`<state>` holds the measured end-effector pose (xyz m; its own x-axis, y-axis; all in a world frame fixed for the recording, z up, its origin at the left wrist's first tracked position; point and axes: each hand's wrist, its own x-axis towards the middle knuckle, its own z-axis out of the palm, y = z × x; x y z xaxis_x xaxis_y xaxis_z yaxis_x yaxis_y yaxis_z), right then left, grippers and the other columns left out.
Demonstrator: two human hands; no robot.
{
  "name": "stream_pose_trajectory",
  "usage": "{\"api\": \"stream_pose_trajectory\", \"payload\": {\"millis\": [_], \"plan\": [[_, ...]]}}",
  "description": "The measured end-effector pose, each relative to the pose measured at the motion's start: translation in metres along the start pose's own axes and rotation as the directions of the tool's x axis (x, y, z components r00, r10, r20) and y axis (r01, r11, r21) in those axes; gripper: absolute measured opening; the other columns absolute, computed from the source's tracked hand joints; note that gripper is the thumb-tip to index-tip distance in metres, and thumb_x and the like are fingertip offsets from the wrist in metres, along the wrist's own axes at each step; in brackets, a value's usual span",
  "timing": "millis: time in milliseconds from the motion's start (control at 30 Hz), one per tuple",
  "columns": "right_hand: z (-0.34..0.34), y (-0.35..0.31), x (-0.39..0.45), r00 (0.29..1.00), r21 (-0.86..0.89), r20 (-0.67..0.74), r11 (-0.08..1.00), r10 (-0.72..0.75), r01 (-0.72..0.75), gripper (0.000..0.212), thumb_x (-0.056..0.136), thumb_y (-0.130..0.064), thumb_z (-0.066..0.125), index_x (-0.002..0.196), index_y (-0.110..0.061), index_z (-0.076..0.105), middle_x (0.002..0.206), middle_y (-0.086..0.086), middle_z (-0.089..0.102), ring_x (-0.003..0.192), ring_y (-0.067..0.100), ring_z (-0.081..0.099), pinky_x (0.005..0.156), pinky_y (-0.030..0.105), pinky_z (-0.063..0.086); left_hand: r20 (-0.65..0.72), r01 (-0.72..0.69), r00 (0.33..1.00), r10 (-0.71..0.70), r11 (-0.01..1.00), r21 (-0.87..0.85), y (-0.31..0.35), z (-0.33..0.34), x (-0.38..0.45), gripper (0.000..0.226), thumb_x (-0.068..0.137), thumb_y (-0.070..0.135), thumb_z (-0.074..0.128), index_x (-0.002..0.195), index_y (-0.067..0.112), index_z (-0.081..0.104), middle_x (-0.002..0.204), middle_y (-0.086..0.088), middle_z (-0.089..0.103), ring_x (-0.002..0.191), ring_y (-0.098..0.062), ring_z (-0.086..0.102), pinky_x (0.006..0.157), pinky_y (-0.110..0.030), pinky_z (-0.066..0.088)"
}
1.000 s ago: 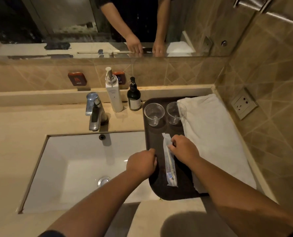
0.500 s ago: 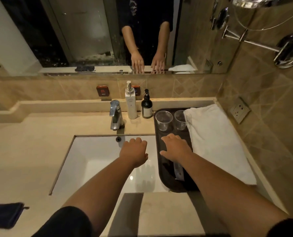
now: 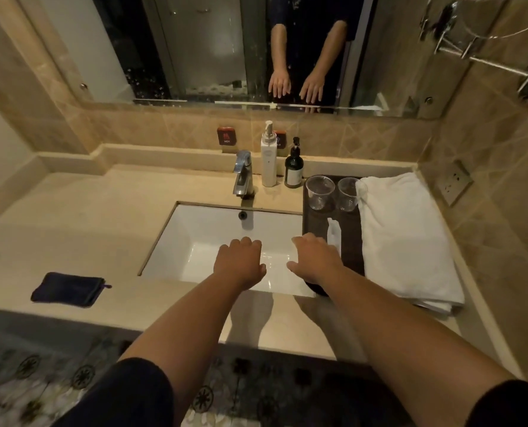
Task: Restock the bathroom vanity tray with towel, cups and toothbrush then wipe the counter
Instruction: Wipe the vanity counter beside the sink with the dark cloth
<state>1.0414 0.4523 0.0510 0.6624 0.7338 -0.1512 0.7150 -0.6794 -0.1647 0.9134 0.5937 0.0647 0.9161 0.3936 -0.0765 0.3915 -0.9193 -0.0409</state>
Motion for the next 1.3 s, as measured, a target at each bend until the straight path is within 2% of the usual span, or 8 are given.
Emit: {"api": "stream_pose_trajectory", "payload": {"millis": [533, 733, 1000, 1200, 1300], "plan": [[-0.005, -0.073, 0.005, 0.992, -0.015, 0.052, 0.993, -0.115, 0.115, 0.059, 0.090, -0.050, 0.053, 0.139, -0.021, 0.040, 0.138, 0.009, 0.045, 0.122, 0.031, 0.047, 0.097, 0.047, 0.042, -0.015, 0.192, 0.981, -0.192, 0.981, -0.019, -0.085, -0.003, -0.053, 0.036, 0.091, 0.045, 0.050, 0.110, 0.014, 0.051, 0.106, -0.007, 0.056, 0.094, -0.028, 0.055, 0.070, -0.037, 0.034], [-0.001, -0.142, 0.019, 0.973, -0.011, 0.061, 0.974, -0.224, 0.225, 0.054, 0.089, -0.048, 0.052, 0.134, -0.020, 0.046, 0.131, 0.008, 0.050, 0.115, 0.029, 0.050, 0.092, 0.045, 0.045, 0.030, 0.312, 0.950, -0.311, 0.950, -0.017, -0.142, -0.002, -0.089, 0.042, 0.093, 0.043, 0.046, 0.122, 0.013, 0.049, 0.115, -0.009, 0.055, 0.102, -0.030, 0.054, 0.075, -0.039, 0.037], [0.020, -0.271, 0.047, 0.914, 0.004, 0.073, 0.916, -0.399, 0.400, 0.059, 0.089, -0.048, 0.053, 0.140, -0.020, 0.043, 0.138, 0.009, 0.048, 0.120, 0.030, 0.050, 0.095, 0.045, 0.045, -0.009, 0.488, 0.872, -0.489, 0.872, -0.043, -0.267, 0.012, -0.137, 0.041, 0.093, 0.044, 0.046, 0.122, 0.015, 0.050, 0.113, -0.008, 0.058, 0.098, -0.028, 0.057, 0.069, -0.038, 0.040], [0.068, -0.384, 0.079, 0.873, 0.038, 0.073, 0.876, -0.482, 0.480, 0.057, 0.091, -0.051, 0.051, 0.140, -0.022, 0.044, 0.141, 0.006, 0.048, 0.119, 0.027, 0.051, 0.096, 0.042, 0.046, -0.029, 0.611, 0.790, -0.613, 0.790, -0.052, -0.405, 0.039, -0.151, 0.042, 0.094, 0.037, 0.045, 0.130, 0.016, 0.048, 0.121, -0.008, 0.057, 0.104, -0.027, 0.055, 0.077, -0.037, 0.037], [0.095, -0.438, 0.091, 0.831, 0.046, 0.098, 0.836, -0.548, 0.547, 0.051, 0.088, -0.046, 0.051, 0.131, -0.019, 0.051, 0.135, 0.010, 0.052, 0.115, 0.031, 0.053, 0.090, 0.041, 0.047, -0.018, 0.666, 0.744, -0.667, 0.744, -0.051, -0.471, 0.056, -0.156, 0.042, 0.095, 0.036, 0.044, 0.131, 0.014, 0.047, 0.123, -0.010, 0.056, 0.108, -0.028, 0.054, 0.083, -0.038, 0.039]]}}
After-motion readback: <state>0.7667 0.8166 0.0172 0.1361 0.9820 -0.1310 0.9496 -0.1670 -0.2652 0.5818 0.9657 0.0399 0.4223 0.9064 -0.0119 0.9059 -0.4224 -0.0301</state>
